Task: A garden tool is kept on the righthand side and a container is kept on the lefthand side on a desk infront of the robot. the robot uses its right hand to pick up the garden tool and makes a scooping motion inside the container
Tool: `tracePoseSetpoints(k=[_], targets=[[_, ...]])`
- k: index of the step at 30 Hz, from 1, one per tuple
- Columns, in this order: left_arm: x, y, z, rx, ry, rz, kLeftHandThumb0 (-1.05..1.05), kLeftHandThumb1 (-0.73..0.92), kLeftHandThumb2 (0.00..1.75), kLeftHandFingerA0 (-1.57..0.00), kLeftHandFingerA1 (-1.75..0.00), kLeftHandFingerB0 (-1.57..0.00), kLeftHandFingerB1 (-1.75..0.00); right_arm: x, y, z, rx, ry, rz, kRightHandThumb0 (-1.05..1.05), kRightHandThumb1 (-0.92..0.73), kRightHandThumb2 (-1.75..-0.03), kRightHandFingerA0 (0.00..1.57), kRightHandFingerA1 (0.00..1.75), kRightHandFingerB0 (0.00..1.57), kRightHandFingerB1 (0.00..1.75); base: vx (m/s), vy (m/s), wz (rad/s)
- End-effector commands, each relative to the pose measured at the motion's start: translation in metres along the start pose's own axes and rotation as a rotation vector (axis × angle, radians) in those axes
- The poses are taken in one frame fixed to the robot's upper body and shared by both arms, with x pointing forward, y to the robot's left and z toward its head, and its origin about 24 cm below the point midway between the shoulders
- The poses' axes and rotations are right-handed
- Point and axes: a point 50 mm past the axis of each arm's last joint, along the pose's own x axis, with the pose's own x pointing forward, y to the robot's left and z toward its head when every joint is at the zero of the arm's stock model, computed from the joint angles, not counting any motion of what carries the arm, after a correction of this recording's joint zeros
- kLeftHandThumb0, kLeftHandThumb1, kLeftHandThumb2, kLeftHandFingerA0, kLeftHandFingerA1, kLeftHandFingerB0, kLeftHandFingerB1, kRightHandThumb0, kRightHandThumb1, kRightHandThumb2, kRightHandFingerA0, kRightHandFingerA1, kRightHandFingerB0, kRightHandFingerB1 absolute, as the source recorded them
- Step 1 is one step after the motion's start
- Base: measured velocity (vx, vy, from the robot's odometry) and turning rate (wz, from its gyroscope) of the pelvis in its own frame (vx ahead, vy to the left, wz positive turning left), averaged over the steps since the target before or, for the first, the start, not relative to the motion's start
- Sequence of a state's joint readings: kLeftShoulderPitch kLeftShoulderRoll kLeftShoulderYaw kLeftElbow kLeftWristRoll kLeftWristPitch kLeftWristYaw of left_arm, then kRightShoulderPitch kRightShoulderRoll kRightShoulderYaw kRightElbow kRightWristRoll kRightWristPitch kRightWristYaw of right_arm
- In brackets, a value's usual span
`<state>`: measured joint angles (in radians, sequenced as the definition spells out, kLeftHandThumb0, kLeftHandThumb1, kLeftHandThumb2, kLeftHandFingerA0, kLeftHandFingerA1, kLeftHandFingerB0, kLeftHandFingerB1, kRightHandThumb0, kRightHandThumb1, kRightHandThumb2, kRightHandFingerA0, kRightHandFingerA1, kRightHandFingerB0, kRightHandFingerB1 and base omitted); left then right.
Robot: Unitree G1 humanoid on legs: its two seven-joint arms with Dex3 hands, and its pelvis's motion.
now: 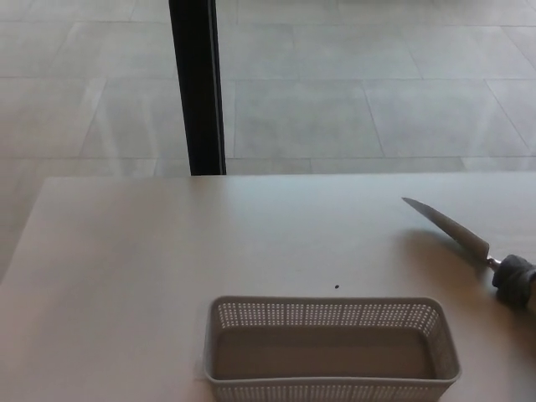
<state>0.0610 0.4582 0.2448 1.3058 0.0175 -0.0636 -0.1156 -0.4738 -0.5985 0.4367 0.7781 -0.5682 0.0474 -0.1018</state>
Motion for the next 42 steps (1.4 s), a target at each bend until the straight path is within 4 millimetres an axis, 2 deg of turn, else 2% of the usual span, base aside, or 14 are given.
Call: tracePoseSetpoints(k=[1,9,12,15,16,17,20,23,24,26,27,28,41,42], targets=[[0.000,0.004,0.001,-0.009,-0.009,0.011,-0.46,0.64,0.59,-0.70,-0.72,-0.64,-0.50,-0.019,0.050,-0.017,-0.055,0.037,0.106,-0.36,-0.77,-0.65,0.76,1.32,0.68,0.45,0.00,0.000,0.00],[-0.002,0.006,-0.004,0.015,0.002,0.016,-0.46,0.63,0.59,-0.70,-0.75,-0.63,-0.48,-0.026,0.059,-0.023,-0.089,0.020,0.089,-0.36,-0.73,-0.64,0.81,1.42,0.71,0.49,0.00,0.000,0.00],[-0.002,0.007,-0.003,0.020,-0.007,0.016,-0.47,0.64,0.59,-0.69,-0.76,-0.63,-0.48,-0.028,0.057,-0.026,-0.080,0.002,0.046,-0.31,-0.69,-0.63,0.77,1.64,0.71,1.23,0.00,0.000,0.00],[-0.002,0.008,-0.003,0.027,-0.010,0.016,-0.47,0.63,0.58,-0.70,-0.74,-0.62,-0.48,-0.033,0.055,-0.027,-0.050,-0.052,-0.092,-0.25,-0.62,-0.66,0.83,1.69,0.77,1.13,0.00,0.000,0.00],[-0.003,0.010,-0.003,0.023,-0.017,0.017,-0.47,0.63,0.59,-0.71,-0.82,-0.66,-0.50,-0.033,0.048,-0.028,-0.016,-0.071,-0.167,-0.33,-0.68,-0.66,0.90,1.64,0.77,0.58,0.00,0.000,0.00],[-0.003,0.011,-0.003,0.015,-0.011,0.016,-0.47,0.63,0.59,-0.69,-0.79,-0.65,-0.50,-0.034,0.043,-0.027,0.013,-0.097,-0.236,-0.28,-0.80,-0.77,0.87,1.75,0.64,1.12,0.00,0.000,0.00],[-0.002,0.011,-0.003,0.020,-0.008,0.014,-0.47,0.63,0.59,-0.66,-0.70,-0.61,-0.48,-0.033,0.027,-0.027,0.050,-0.143,-0.338,-0.26,-0.68,-0.79,0.90,1.73,0.81,1.01,0.00,0.000,0.00],[-0.002,0.011,-0.002,0.009,-0.008,0.014,-0.49,0.62,0.59,-0.68,-0.70,-0.59,-0.47,-0.032,0.006,-0.026,0.062,-0.196,-0.447,-0.21,-0.65,-0.80,0.83,1.75,0.63,1.51,0.00,0.000,0.00],[-0.002,0.011,-0.002,-0.009,-0.008,0.014,-0.48,0.61,0.58,-0.75,-0.89,-0.63,-0.49,-0.032,-0.007,-0.026,0.097,-0.223,-0.530,-0.17,-0.68,-0.70,0.85,1.75,0.67,1.50,0.00,0.000,0.00],[-0.002,0.012,-0.002,-0.014,-0.007,0.012,-0.49,0.59,0.59,-0.74,-0.85,-0.63,-0.50,-0.030,-0.020,-0.027,0.136,-0.219,-0.571,-0.17,-0.70,-0.75,0.86,1.75,0.68,1.49,0.00,0.000,0.00],[-0.002,0.012,-0.002,-0.017,-0.006,0.012,-0.46,0.61,0.58,-0.72,-0.79,-0.62,-0.50,-0.030,-0.026,-0.029,0.131,-0.228,-0.598,-0.22,-0.53,-0.95,1.19,1.37,0.90,1.19,0.00,0.000,0.00],[-0.002,0.012,-0.002,-0.017,-0.007,0.011,-0.47,0.62,0.59,-0.66,-0.71,-0.61,-0.49,-0.030,-0.039,-0.032,0.127,-0.239,-0.644,-0.17,-0.68,-0.76,0.89,1.75,0.65,1.52,0.00,0.000,0.00],[-0.003,0.017,0.001,0.016,-0.007,0.022,-0.47,0.63,0.58,-0.66,-0.67,-0.61,-0.49,-0.042,-0.127,-0.037,0.125,-0.373,-0.924,-0.22,-0.55,-1.02,0.96,1.75,0.75,1.54,0.00,0.000,0.00],[-0.002,0.017,0.001,0.003,-0.009,0.027,-0.47,0.62,0.58,-0.75,-0.81,-0.68,-0.54,-0.046,-0.135,-0.033,0.083,-0.441,-0.931,-0.21,-0.42,-1.07,1.25,1.39,0.96,1.22,0.00,0.000,0.00]])
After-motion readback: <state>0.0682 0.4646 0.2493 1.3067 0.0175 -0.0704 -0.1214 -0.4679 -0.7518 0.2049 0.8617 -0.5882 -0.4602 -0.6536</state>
